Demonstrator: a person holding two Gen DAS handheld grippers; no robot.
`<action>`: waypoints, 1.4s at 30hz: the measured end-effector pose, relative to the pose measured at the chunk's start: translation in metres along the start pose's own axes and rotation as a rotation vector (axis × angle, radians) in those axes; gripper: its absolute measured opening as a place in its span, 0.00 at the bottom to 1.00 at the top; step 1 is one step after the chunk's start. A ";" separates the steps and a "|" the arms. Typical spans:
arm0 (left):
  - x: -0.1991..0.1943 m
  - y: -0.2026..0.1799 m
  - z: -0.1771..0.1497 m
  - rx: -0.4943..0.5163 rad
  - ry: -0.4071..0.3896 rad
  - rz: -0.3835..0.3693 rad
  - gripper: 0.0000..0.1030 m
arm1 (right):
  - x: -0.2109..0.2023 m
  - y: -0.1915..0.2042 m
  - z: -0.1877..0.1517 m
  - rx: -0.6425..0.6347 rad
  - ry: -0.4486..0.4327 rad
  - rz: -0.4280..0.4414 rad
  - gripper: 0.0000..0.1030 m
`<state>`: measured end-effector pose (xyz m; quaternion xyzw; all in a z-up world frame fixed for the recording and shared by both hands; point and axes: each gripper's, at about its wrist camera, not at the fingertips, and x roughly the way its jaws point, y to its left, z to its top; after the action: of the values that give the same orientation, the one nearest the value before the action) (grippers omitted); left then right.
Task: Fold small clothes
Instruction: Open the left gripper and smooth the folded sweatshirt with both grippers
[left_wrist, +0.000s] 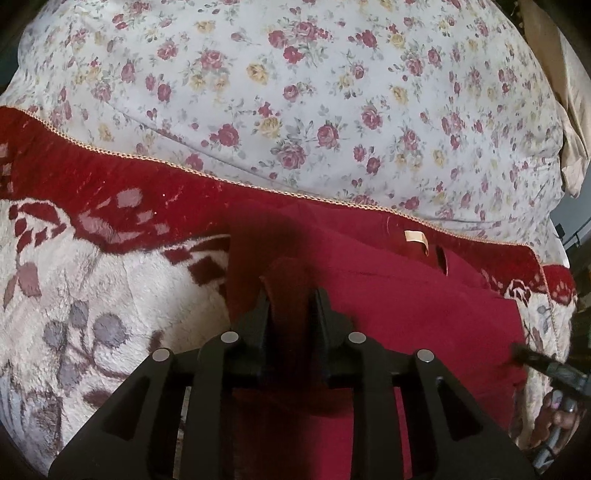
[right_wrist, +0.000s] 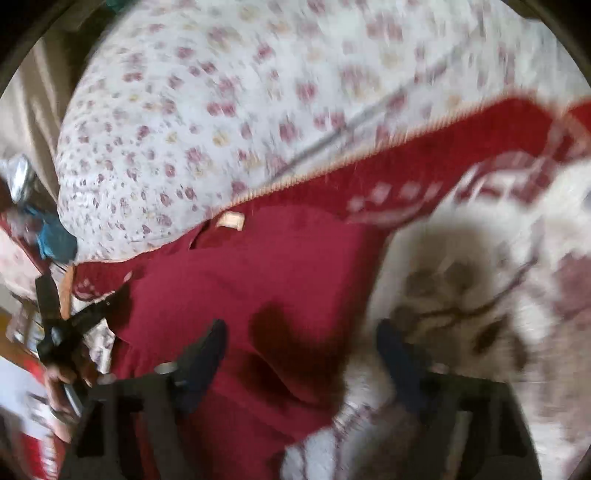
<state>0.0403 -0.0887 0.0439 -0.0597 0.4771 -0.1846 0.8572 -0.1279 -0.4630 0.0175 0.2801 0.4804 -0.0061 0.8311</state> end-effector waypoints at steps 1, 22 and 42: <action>0.000 0.000 0.000 -0.001 0.002 -0.002 0.24 | 0.002 0.005 -0.001 -0.051 -0.008 -0.046 0.17; -0.032 -0.012 -0.044 0.048 -0.026 0.067 0.48 | -0.019 0.051 -0.041 -0.273 0.029 -0.244 0.21; -0.113 -0.030 -0.130 0.097 -0.044 0.104 0.64 | -0.085 0.055 -0.124 -0.166 0.001 -0.031 0.52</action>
<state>-0.1303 -0.0648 0.0723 0.0028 0.4513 -0.1613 0.8777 -0.2572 -0.3801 0.0642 0.2031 0.4841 0.0212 0.8509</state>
